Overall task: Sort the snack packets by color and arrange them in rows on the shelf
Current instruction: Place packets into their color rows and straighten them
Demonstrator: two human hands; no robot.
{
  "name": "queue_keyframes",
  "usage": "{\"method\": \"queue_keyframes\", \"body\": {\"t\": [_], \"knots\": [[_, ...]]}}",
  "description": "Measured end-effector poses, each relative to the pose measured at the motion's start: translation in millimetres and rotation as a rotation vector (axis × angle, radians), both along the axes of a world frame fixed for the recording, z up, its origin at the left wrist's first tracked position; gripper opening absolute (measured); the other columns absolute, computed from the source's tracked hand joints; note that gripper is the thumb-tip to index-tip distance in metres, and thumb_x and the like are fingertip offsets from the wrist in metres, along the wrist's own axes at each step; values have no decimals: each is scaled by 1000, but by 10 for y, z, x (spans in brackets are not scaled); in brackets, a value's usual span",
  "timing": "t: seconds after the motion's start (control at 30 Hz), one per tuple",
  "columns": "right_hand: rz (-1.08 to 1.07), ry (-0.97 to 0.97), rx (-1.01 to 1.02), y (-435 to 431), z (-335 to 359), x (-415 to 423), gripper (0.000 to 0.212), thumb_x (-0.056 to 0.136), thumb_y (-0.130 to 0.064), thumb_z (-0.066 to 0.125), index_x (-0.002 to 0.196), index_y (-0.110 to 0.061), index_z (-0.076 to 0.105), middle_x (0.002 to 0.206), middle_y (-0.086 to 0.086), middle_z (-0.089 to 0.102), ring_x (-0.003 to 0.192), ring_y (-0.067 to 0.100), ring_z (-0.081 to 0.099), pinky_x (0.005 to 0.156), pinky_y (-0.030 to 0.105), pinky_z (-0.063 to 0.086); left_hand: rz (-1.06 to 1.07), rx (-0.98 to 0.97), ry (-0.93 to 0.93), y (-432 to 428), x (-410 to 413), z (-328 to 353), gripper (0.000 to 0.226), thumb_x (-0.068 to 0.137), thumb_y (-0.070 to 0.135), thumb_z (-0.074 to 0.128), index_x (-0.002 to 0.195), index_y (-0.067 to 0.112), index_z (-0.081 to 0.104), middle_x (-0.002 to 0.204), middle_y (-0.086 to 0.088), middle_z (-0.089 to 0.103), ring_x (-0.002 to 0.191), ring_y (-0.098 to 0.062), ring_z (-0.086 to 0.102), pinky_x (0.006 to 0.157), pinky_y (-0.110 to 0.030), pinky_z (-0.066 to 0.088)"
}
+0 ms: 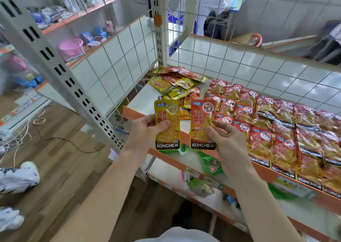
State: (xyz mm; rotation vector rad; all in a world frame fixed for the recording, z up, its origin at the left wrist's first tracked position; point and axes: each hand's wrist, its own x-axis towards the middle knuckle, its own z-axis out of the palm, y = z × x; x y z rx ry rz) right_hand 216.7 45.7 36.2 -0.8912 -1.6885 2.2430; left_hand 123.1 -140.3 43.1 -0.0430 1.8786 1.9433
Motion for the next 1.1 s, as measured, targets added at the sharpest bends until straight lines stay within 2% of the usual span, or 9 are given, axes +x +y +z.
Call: {"method": "queue_keyframes", "body": {"t": [0.1,0.2,0.3,0.43,0.57,0.77,0.83,1.0,1.1], "knots": [[-44,3,35,-106,-16,278,32,84,-13,76,114,-18,65,102,2,77,95,22,74,91,44,57,-26,7,17,-46,190,-1,13,89,11,72,101,16,75,101,-7,78,97,-28,74,95,-52,56],[-126,2,46,-169,-25,571,39,84,-14,77,120,-13,63,102,-2,76,88,13,75,78,31,59,-60,32,29,-31,371,-4,12,90,10,72,101,15,75,102,-7,78,97,-28,74,94,-51,56],[-194,-16,79,-180,-70,879,39,83,-17,78,119,-13,64,102,-1,77,90,15,74,86,39,58,-96,55,55,44,578,-26,14,89,6,72,91,19,77,98,-7,78,96,-28,74,94,-51,56],[-291,-15,74,-103,-42,1257,37,83,-16,77,118,-11,65,103,1,77,93,16,74,90,37,56,-183,63,65,195,864,-21,14,88,5,72,88,19,76,88,-1,78,84,-20,75,90,-47,58],[-370,1,77,46,-11,1587,42,81,-17,76,120,-6,64,107,7,76,95,20,74,89,36,55,-251,58,57,428,1094,-30,24,87,7,75,73,26,78,82,4,78,78,-14,74,88,-45,57],[-450,4,116,401,33,2113,20,87,-18,71,106,-13,67,101,2,77,101,24,72,100,47,51,-368,27,76,964,1454,-58,9,83,18,81,91,22,79,95,0,78,97,-25,73,101,-51,52],[-467,9,115,566,44,2296,16,90,-17,68,106,-13,67,100,3,77,100,25,72,99,46,51,-400,7,94,1188,1587,-70,22,80,25,84,99,19,76,95,0,78,98,-24,73,103,-48,51],[-472,10,130,1077,86,2765,11,92,-13,66,103,-13,66,91,-1,78,88,18,75,81,33,55,-426,-25,127,1774,2028,-60,8,84,19,80,87,24,76,90,1,78,95,-23,73,96,-36,53],[-474,-3,151,1425,86,3014,8,92,-13,67,99,-17,67,93,-1,78,92,19,74,91,41,55,-433,-13,117,2107,2295,-57,8,83,19,81,90,22,76,92,1,78,95,-22,73,89,-29,51]]}}
